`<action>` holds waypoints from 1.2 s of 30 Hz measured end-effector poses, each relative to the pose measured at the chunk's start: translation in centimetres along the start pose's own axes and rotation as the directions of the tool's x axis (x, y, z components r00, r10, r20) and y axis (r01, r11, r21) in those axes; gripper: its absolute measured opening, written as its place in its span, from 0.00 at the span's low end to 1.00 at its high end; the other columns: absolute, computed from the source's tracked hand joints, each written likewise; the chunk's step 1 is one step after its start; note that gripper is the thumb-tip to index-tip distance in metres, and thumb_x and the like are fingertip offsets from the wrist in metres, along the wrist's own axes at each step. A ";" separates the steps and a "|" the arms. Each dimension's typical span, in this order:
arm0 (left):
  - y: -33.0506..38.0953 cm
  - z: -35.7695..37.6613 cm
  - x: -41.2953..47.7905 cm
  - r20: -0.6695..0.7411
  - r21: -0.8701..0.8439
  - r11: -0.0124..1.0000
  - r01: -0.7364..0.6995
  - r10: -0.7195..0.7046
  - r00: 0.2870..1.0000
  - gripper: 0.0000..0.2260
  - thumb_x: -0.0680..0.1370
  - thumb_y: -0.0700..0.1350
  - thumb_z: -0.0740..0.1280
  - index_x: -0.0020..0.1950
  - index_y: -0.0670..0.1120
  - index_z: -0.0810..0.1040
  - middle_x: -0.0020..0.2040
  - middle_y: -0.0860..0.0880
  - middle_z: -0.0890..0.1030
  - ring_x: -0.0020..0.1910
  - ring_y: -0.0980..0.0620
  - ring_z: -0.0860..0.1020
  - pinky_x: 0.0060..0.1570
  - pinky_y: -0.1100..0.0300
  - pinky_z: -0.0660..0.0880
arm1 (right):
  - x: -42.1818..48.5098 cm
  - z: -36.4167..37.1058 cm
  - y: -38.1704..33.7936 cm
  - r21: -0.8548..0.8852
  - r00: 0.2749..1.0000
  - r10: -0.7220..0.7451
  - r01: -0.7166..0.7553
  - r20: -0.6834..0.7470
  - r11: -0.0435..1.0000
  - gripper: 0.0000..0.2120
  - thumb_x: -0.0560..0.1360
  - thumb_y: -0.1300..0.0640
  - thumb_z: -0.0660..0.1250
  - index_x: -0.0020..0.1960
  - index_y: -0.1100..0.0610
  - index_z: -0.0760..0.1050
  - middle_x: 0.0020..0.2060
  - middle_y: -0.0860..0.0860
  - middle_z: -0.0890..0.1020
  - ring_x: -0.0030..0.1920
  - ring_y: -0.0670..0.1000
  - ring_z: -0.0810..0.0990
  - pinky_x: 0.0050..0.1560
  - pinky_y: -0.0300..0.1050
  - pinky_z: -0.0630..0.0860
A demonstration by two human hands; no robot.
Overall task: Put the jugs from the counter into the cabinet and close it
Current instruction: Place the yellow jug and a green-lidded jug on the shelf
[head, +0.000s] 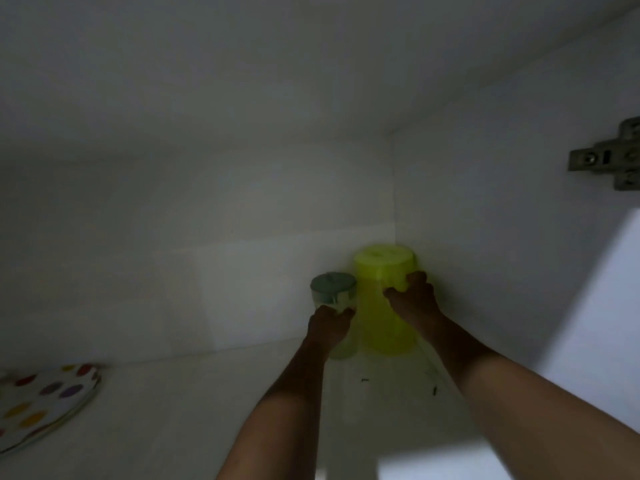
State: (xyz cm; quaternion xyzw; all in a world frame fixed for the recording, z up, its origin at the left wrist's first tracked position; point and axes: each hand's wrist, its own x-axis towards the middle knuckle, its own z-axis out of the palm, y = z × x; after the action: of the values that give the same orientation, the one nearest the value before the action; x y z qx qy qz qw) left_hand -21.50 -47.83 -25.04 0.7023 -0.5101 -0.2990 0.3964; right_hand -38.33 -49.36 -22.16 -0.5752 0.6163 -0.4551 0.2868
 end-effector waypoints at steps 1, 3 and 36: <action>0.0 -0.4 -0.9 -0.004 0.003 1.000 0.006 -0.006 1.000 0.33 0.75 0.63 0.66 0.71 0.40 0.73 0.69 0.40 0.76 0.64 0.43 0.78 0.62 0.55 0.75 | -0.8 -0.5 -0.1 -0.050 0.998 -0.041 0.039 -0.052 0.998 0.28 0.75 0.52 0.69 0.69 0.59 0.62 0.66 0.62 0.69 0.63 0.65 0.72 0.57 0.54 0.73; 0.3 -1.5 -3.6 -0.022 -0.008 1.000 0.009 -0.009 1.000 0.36 0.76 0.61 0.68 0.77 0.42 0.65 0.75 0.41 0.69 0.69 0.42 0.73 0.66 0.54 0.72 | -2.6 -1.5 -0.5 -0.093 0.989 -0.125 0.117 -0.085 0.989 0.26 0.74 0.52 0.69 0.67 0.58 0.63 0.63 0.61 0.69 0.59 0.65 0.74 0.52 0.52 0.72; -30.2 -47.6 -80.1 -0.742 -0.098 0.839 0.535 -0.420 0.523 0.21 0.76 0.51 0.68 0.68 0.45 0.76 0.63 0.39 0.79 0.57 0.39 0.80 0.53 0.44 0.79 | -78.3 19.4 -22.4 0.415 0.089 -0.542 0.545 0.836 0.729 0.06 0.73 0.56 0.70 0.48 0.58 0.79 0.39 0.53 0.81 0.42 0.54 0.80 0.37 0.43 0.73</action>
State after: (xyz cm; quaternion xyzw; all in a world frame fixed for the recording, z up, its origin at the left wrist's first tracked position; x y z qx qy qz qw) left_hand 8.11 45.52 -25.67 0.8999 -0.1120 -0.0486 0.4186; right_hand 2.35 23.81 -23.66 -0.9091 0.0812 -0.1152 0.3921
